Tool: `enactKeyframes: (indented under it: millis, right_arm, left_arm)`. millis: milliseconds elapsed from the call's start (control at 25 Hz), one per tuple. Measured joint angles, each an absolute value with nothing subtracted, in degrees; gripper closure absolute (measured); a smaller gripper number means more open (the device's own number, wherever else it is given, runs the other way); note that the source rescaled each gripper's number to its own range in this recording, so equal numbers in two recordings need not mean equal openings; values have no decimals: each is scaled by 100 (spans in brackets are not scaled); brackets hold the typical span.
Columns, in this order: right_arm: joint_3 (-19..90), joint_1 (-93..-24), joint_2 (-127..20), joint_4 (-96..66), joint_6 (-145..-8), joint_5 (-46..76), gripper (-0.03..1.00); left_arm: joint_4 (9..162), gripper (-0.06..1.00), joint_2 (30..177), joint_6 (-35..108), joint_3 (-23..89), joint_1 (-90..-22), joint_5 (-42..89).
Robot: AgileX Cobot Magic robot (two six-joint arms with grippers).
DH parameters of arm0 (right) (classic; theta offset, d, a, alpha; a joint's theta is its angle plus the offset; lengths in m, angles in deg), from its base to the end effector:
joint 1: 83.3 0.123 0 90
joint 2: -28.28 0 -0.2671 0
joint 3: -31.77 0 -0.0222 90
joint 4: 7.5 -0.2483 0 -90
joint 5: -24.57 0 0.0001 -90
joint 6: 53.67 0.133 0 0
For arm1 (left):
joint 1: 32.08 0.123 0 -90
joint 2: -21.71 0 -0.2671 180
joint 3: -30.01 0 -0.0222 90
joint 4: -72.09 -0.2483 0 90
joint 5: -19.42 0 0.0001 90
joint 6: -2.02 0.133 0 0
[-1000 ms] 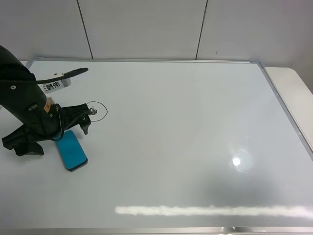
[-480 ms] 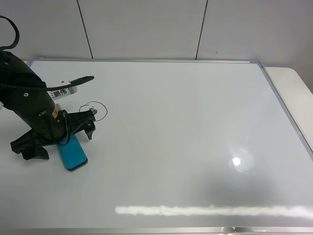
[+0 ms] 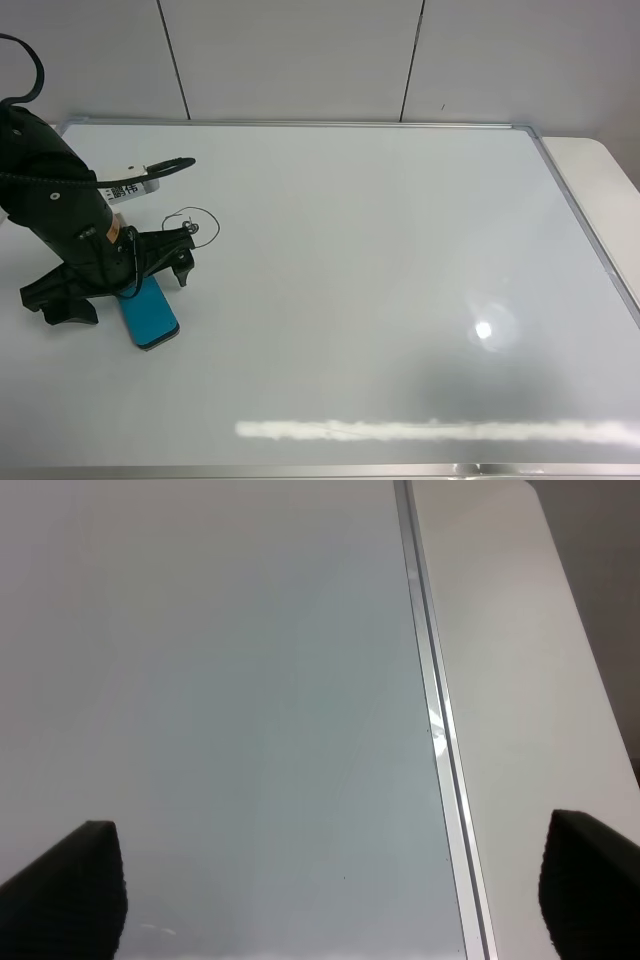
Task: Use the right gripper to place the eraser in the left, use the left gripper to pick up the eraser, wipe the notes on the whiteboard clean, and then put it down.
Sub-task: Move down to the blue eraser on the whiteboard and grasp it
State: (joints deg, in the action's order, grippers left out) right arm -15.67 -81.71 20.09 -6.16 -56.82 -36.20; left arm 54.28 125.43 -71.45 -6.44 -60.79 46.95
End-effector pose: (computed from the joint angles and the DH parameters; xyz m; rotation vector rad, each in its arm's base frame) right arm 0.0472 -0.0014 0.2603 -0.0828 2.0300 -0.0451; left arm 0.2458 -0.1132 0.0779 -0.7392 2.7763 -0.0825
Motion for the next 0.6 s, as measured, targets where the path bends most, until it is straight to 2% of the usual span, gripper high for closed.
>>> enactKeyframes:
  millis: [600]
  right_arm:
    - [-1567,-8171,2009,-616,-5682,-3620,16]
  left_arm:
    - [5409,-6,12685,-7145,-644,-6079,4683]
